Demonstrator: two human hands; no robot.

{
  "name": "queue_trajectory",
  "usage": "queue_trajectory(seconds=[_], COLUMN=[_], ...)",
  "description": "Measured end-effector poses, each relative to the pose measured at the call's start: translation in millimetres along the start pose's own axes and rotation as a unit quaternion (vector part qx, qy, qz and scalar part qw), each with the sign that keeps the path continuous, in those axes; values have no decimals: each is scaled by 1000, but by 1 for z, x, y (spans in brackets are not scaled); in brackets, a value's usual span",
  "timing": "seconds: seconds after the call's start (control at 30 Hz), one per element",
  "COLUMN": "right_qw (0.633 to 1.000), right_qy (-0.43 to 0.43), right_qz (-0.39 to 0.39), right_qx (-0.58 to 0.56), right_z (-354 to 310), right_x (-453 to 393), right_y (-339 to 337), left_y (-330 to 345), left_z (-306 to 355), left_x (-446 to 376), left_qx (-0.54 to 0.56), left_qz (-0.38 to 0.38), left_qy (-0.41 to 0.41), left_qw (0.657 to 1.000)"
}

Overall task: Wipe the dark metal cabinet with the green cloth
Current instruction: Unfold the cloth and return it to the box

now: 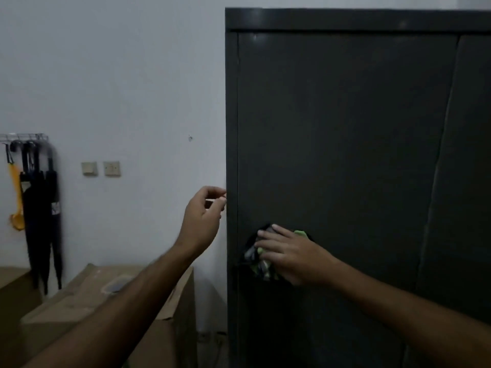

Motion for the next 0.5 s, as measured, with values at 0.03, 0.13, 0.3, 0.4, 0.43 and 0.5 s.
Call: queue_trajectory(seconds=[0.03, 0.13, 0.3, 0.4, 0.43, 0.5], right_qw=[997, 934, 768, 715, 700, 650], right_qy=[44, 199, 323, 341, 345, 345], right_qz=[38, 179, 269, 242, 226, 181], right_qx=[-48, -237, -484, -559, -583, -653], right_z=[0, 8, -2, -21, -27, -39], right_x=[-1, -3, -24, -47, -56, -72], right_y=[-9, -34, -19, 8, 20, 43], left_y=[-1, 6, -3, -6, -10, -26], left_z=[-4, -24, -62, -85, -92, -103], left_x=[12, 44, 79, 93, 96, 97], left_qx=[-14, -18, 55, 76, 78, 86], left_qz=[-6, -77, -139, -203, -214, -208], left_qy=[5, -16, -110, -161, -172, -188], left_qw=[1000, 997, 983, 963, 958, 956])
Point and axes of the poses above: each hand's wrist, its own x-axis away from the middle knuckle, its own y-axis out of the palm, z = x × y, the point moved 10 cm from there along -x, towards the middle knuckle, and after that the axes turned 1 degree about -z, right-handed, at the moved point
